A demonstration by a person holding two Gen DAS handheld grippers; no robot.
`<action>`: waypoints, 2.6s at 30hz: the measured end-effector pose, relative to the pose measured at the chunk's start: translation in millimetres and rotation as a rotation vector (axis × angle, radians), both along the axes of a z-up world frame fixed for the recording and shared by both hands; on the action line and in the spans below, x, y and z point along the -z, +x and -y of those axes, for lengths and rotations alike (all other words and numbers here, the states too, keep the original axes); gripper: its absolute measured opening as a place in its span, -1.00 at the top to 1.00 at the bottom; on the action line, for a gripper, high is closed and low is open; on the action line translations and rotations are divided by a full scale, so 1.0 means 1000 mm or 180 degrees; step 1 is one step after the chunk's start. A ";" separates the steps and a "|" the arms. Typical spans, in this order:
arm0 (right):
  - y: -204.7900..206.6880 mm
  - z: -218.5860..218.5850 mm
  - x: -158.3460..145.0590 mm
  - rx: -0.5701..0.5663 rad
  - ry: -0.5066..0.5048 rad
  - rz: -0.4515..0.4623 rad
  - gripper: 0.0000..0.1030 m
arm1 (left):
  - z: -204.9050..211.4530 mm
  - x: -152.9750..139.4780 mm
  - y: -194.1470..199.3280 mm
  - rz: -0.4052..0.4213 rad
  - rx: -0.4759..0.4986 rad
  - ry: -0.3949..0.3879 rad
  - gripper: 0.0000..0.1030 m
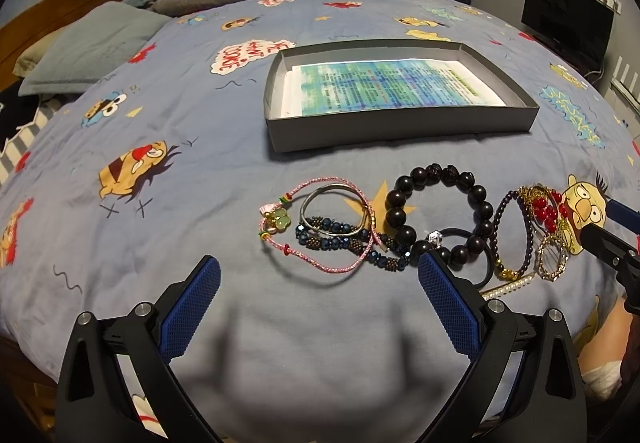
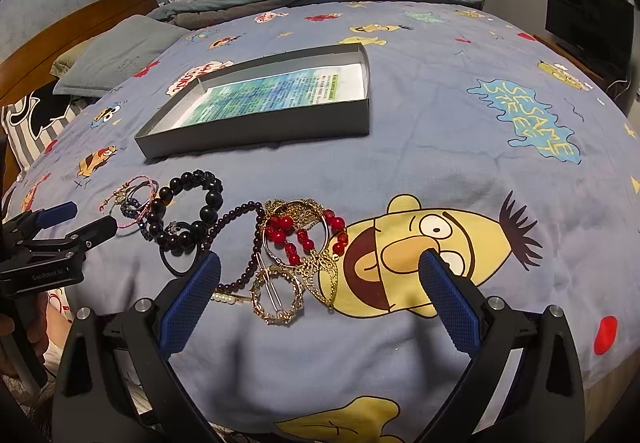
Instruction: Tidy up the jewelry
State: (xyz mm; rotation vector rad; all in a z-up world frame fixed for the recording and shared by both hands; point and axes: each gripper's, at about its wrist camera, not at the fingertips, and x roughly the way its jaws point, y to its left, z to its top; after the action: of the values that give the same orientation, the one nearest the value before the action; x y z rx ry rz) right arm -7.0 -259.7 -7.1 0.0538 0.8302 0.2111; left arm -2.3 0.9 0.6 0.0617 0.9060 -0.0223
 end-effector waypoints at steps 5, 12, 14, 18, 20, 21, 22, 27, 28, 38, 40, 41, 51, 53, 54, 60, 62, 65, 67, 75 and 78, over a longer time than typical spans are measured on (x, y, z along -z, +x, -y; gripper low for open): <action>0.000 -0.001 -0.001 -0.0007 0.0002 -0.0006 -0.90 | 0.001 -0.001 0.001 0.0005 0.0005 0.0008 -0.91; 0.001 -0.002 -0.003 -0.0022 -0.0008 0.0005 -0.90 | 0.002 -0.002 0.002 0.0009 0.0002 0.0004 -0.91; 0.001 -0.002 -0.002 -0.0019 -0.0008 0.0003 -0.90 | 0.002 -0.002 0.003 0.0004 0.0002 0.0008 -0.91; 0.002 -0.003 -0.003 -0.0022 -0.0005 -0.0003 -0.90 | 0.003 -0.003 0.003 0.0000 0.0005 0.0010 -0.91; 0.002 -0.002 -0.003 -0.0020 -0.0004 0.0000 -0.90 | 0.003 -0.003 0.003 0.0001 0.0006 0.0003 -0.91; 0.002 -0.002 -0.002 -0.0020 -0.0003 0.0000 -0.90 | 0.003 -0.003 0.003 -0.0001 0.0004 0.0004 -0.91; 0.002 -0.002 -0.003 -0.0019 -0.0003 -0.0002 -0.90 | 0.003 -0.003 0.003 -0.0004 0.0003 0.0009 -0.91; 0.002 -0.002 -0.001 -0.0017 0.0005 -0.0015 -0.90 | 0.002 -0.003 0.003 -0.0010 -0.0001 0.0004 -0.91; 0.002 -0.001 0.000 -0.0016 0.0008 -0.0017 -0.90 | 0.002 -0.002 0.003 -0.0009 -0.0002 0.0002 -0.91; 0.002 0.000 0.003 -0.0014 0.0019 -0.0024 -0.90 | -0.004 0.001 0.004 -0.0008 0.0003 -0.0063 -0.91; 0.002 0.000 0.003 -0.0011 0.0017 -0.0025 -0.90 | -0.007 0.001 0.004 0.0038 0.0011 -0.0114 -0.91; 0.002 0.000 0.003 -0.0012 0.0018 -0.0025 -0.90 | -0.009 0.000 0.003 0.0079 0.0024 -0.0108 -0.91; 0.004 0.011 0.009 0.0034 0.0039 0.0000 -0.90 | -0.044 0.005 0.023 0.0089 -0.0034 -0.0309 -0.90; 0.004 0.014 0.011 0.0052 0.0041 -0.0005 -0.90 | -0.047 0.009 0.027 0.0053 -0.0015 -0.0307 -0.87; 0.004 0.014 0.011 0.0056 0.0042 -0.0002 -0.90 | -0.048 0.011 0.028 0.0024 -0.0012 -0.0305 -0.86; 0.004 0.021 0.012 0.0061 0.0027 0.0027 -0.90 | -0.049 0.017 0.023 -0.0034 0.0069 -0.0299 -0.49; 0.005 0.024 0.015 0.0062 0.0041 0.0004 -0.89 | -0.046 0.017 0.021 -0.0038 0.0109 -0.0290 -0.41; 0.006 0.026 0.016 0.0068 0.0059 -0.0016 -0.80 | -0.044 0.016 0.019 -0.0019 0.0157 -0.0321 -0.31; 0.007 0.027 0.017 0.0071 0.0070 -0.0021 -0.63 | -0.042 0.015 0.019 -0.0021 0.0176 -0.0346 -0.24; 0.014 0.023 0.018 -0.0020 0.0131 -0.0088 0.08 | -0.042 0.014 0.020 -0.0049 0.0193 -0.0390 0.19; 0.014 0.018 0.016 -0.0085 0.0120 -0.0062 0.29 | -0.043 0.015 0.021 -0.0085 0.0187 -0.0396 0.35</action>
State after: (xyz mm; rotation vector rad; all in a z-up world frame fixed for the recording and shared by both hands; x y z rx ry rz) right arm 7.4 -278.0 -23.2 0.0803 0.8467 0.2519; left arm 18.5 44.0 -14.8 -0.0279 0.9274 -0.1342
